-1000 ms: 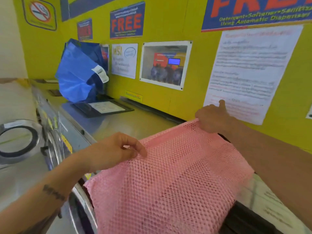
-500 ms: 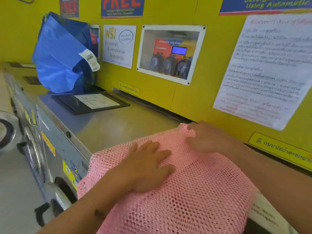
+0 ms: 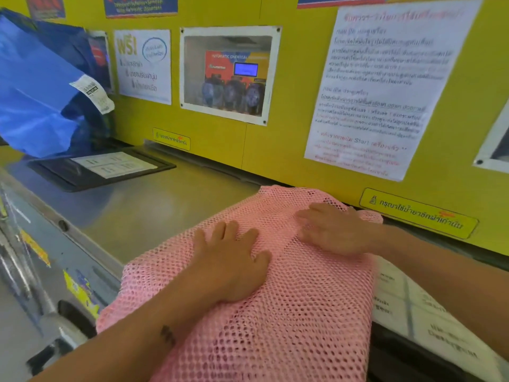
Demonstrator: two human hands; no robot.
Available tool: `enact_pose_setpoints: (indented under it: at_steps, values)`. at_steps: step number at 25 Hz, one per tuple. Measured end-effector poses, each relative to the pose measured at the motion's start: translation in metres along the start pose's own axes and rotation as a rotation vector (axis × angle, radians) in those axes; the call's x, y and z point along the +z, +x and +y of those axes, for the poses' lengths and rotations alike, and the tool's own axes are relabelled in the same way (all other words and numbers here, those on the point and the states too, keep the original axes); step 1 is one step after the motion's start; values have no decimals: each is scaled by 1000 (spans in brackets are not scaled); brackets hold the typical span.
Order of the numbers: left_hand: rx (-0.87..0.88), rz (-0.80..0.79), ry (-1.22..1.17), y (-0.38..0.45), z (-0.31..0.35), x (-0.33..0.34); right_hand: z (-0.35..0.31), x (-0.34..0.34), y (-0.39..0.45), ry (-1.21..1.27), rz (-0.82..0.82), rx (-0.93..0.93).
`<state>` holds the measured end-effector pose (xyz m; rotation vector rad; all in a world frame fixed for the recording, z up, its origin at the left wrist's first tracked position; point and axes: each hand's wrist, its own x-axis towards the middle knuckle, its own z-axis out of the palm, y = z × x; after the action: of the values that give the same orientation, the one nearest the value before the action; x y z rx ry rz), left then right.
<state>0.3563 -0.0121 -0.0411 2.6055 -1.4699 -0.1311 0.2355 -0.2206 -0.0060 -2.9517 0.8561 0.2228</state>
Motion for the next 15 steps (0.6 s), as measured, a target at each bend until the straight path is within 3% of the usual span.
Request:
enact_pose_setpoints:
  at_steps: [5, 7, 11, 15]
  values:
    - [-8, 26, -30, 0, 9, -12, 37, 4, -73, 112, 84, -73]
    - [13, 108, -79, -4, 18, -25, 50, 0, -102, 139, 143, -54]
    - [231, 319, -249, -22, 75, -39, 73, -8, -170, 89, 157, -47]
    - [442, 415, -401, -56, 173, -36, 119, -29, -253, 32, 142, 59]
